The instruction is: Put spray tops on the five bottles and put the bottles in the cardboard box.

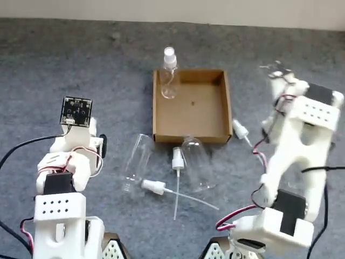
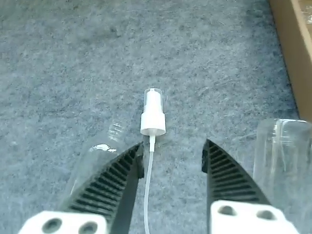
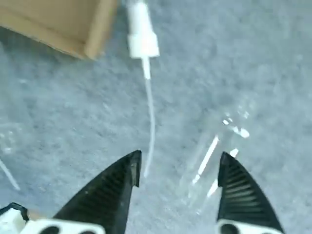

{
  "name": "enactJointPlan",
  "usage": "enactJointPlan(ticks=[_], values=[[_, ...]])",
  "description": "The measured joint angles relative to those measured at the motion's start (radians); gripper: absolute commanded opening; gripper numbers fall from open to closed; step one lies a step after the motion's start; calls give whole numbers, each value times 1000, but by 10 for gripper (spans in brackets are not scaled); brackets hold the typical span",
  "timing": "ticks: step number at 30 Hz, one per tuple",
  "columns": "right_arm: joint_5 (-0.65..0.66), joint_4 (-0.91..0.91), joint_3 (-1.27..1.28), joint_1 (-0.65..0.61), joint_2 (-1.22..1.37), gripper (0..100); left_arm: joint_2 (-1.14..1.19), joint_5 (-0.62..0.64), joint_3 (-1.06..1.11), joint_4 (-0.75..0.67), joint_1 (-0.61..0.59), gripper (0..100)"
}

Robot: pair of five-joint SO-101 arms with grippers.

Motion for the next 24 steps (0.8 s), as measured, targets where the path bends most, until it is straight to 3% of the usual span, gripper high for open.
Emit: enactJointPlan(ticks=[6, 12, 18, 24], values=[[-29, -3, -9, -29, 77, 225, 60, -31, -87, 0, -138, 153], [-29, -38, -41, 26, 126, 225, 362, -140, -330, 112, -173, 153], [-25, -110, -49, 71, 158, 225, 735, -164, -671, 287, -104, 151], [60, -146, -49, 203, 190, 225, 1007, -164, -907, 322, -8, 151]])
